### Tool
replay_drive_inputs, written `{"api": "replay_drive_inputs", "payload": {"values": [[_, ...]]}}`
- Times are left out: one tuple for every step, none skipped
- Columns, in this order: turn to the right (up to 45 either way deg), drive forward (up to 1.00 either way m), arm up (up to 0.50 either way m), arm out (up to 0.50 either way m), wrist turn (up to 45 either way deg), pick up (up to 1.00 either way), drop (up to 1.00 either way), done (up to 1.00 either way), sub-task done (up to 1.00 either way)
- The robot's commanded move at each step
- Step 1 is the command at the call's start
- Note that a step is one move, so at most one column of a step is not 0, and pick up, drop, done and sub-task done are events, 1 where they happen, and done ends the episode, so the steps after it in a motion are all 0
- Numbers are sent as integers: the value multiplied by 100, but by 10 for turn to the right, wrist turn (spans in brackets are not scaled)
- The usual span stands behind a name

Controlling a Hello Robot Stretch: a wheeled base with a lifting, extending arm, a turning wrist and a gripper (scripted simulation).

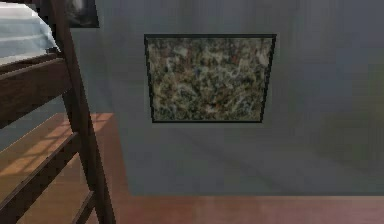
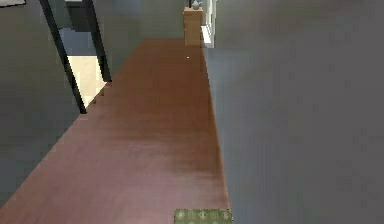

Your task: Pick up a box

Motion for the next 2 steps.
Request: {"api": "replay_drive_inputs", "payload": {"values": [[0, 0, 0, 0, 390, 0, 0, 0, 0], [0, 0, -30, 0, 0, 0, 0, 0, 0]]}}
